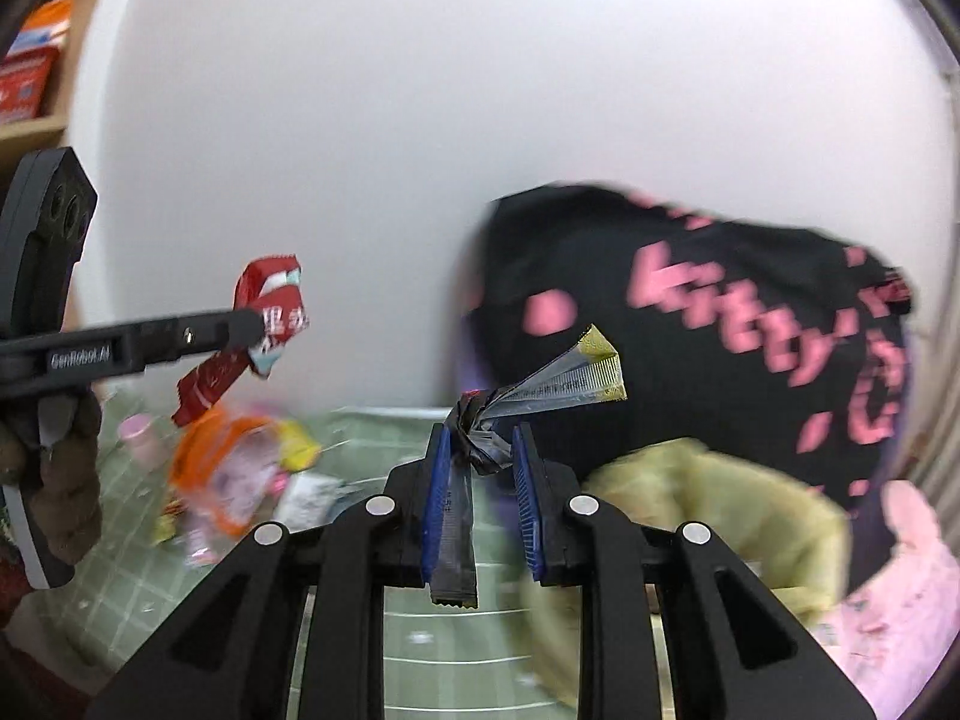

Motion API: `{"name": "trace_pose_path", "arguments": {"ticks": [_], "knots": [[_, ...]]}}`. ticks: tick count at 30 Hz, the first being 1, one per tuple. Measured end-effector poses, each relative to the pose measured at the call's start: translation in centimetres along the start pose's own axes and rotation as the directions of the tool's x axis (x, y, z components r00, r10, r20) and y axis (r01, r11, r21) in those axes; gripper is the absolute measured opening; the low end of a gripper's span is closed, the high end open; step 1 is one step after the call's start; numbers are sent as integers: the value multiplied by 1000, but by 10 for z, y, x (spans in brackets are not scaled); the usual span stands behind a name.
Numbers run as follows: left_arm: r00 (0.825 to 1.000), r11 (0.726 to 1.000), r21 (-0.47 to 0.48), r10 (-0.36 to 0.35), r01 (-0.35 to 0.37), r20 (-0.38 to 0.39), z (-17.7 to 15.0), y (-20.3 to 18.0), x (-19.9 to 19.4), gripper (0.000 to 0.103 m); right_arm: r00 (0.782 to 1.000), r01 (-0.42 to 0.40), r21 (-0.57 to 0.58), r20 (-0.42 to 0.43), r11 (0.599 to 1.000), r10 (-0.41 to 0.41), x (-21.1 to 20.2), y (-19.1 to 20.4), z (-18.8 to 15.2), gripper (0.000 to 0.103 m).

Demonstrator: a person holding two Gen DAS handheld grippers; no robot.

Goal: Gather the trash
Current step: 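Carry both wrappers to the yellow bag bin and release them inside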

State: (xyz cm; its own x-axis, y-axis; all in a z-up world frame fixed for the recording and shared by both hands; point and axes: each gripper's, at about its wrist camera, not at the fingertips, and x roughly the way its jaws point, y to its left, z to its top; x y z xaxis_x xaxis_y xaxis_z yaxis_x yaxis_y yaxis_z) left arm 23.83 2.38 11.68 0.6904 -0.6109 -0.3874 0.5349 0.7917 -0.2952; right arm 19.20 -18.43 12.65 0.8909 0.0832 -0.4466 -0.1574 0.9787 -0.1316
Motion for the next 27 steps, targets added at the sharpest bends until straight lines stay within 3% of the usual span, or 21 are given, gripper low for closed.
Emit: {"name": "trace_pose_path", "arguments": {"ticks": [7,11,19,22,27], "knots": [[990,986,113,-118,126,-74,10,-69,55,38,983,181,91,14,979,-183,-35,-74,0,21],[983,977,134,-154,168,-104,12,-91,76,38,976,216,149,6,965,-219,-45,-106,-8,21],[954,963,80,-238,256,-180,16,-114,132,38,966,253,198,-7,947,-257,-43,-153,-21,21],[932,952,55,-282,301,-226,13,-125,160,38,962,269,216,-19,939,-271,-41,-172,-27,21],[856,924,24,-344,382,-386,-8,-149,225,38,959,280,240,-37,929,-280,-39,-198,-35,21]]}}
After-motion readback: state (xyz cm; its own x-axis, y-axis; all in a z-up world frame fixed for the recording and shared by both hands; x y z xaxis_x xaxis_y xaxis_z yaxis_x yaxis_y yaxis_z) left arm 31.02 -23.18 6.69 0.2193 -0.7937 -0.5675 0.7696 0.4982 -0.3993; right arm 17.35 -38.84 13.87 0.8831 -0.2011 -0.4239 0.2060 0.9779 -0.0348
